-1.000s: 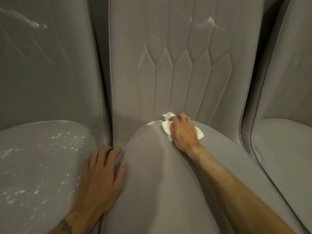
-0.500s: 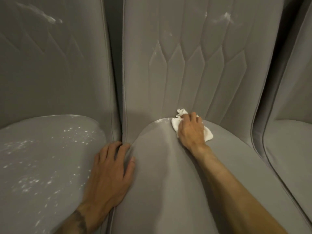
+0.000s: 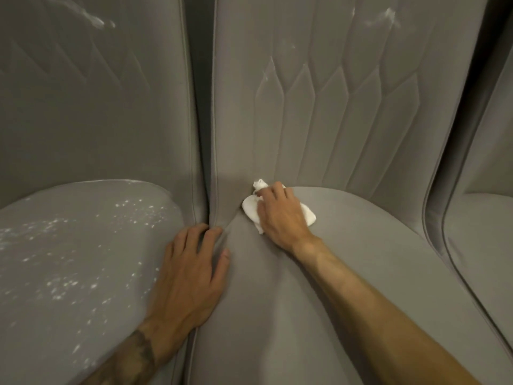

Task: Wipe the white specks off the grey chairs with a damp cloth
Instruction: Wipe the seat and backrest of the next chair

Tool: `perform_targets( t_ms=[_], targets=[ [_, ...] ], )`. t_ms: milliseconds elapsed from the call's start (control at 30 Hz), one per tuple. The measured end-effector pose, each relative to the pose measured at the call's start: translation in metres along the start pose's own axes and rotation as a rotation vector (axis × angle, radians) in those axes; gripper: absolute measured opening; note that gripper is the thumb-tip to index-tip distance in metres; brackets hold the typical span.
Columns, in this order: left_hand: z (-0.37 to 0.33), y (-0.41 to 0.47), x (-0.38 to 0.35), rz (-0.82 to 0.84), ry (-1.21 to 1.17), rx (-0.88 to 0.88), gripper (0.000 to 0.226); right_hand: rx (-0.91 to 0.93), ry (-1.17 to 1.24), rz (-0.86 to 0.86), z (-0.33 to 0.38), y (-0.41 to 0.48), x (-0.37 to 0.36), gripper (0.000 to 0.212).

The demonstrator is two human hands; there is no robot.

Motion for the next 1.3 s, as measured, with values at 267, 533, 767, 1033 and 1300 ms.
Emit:
perform_targets(
  t_ms=[267,533,767,1033,1300],
  targets=[
    [0.001,0.000,-0.004,-0.005,0.003,-0.004,0.046,0.034,0.055,0.019,0.015,-0.007,-0.005,0.031],
    [0.001,0.000,-0.004,-0.018,0.009,-0.006,0.044,0.046,0.047,0.018,0.022,-0.012,-0.002,0.035],
    [0.000,-0.001,-0.003,-0.020,0.005,-0.015,0.044,-0.021,0.078,0.036,0.016,-0.010,0.002,0.037],
    [0.001,0.000,-0.001,-0.035,-0.004,-0.022,0.040,-0.030,0.157,0.048,0.006,-0.009,0.009,0.032],
    [0.004,-0.002,-0.004,-0.080,-0.056,-0.052,0.045,0.251,0.074,0.207,0.038,-0.035,-0.008,0.039]
  ],
)
Point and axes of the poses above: each hand's wrist, its own y-axis towards the middle knuckle, its own x-axis out of the back of the hand, z = x × y, the point moved 6 cm from there along y, towards the middle knuckle, and after that the axes turned 15 degrees about y, right-handed, at the moved point
